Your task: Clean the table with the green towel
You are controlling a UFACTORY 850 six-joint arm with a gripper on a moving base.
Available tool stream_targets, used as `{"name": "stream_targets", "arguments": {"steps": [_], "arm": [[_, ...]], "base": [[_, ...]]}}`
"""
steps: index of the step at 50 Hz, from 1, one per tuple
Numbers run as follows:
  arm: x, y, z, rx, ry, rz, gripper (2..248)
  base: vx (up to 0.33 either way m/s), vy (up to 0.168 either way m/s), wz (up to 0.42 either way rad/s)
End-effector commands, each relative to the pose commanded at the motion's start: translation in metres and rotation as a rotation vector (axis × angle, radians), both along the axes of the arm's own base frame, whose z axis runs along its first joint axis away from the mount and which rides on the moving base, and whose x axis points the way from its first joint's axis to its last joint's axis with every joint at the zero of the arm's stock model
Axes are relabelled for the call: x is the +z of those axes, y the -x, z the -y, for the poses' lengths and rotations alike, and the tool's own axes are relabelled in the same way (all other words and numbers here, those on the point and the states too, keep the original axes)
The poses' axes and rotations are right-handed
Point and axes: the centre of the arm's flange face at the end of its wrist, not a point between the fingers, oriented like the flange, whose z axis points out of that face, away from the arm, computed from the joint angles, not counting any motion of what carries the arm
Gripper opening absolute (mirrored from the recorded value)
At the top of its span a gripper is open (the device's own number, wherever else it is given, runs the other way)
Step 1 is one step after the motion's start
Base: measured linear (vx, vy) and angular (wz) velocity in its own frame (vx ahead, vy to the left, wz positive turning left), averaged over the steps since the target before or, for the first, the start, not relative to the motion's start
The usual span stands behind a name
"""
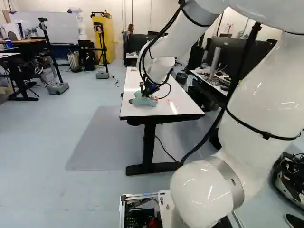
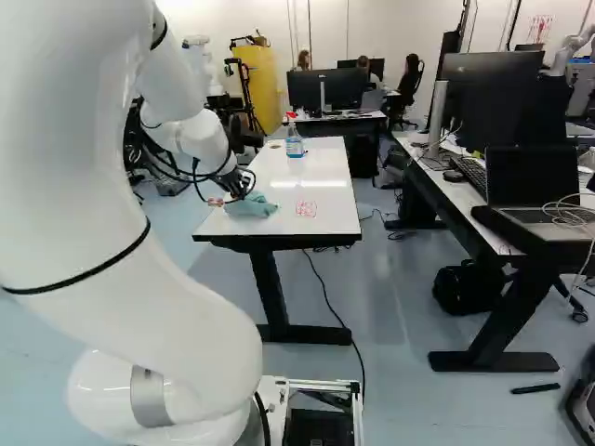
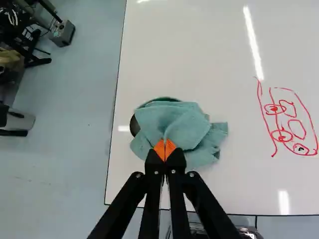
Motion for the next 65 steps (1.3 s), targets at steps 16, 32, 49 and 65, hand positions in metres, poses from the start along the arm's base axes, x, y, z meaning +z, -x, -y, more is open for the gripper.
{"name": "stream_targets", "arguments": {"steps": [16,32,49,65], "arm": [[0.005,0.002,0.001,-0.002,-0.002,0.010,20],[0.022,0.010,0.025,-0.050,-0.009,0.048,20],[0.039,0.018,0.053,-0.110,-0.014,0.088,20],[0.039,0.017,0.079,-0.169,-0.011,0.089,20]], "base": [[0.000,0.000,0.000],[0.000,0.000,0.000],[0.000,0.000,0.000],[0.000,0.000,0.000]]}}
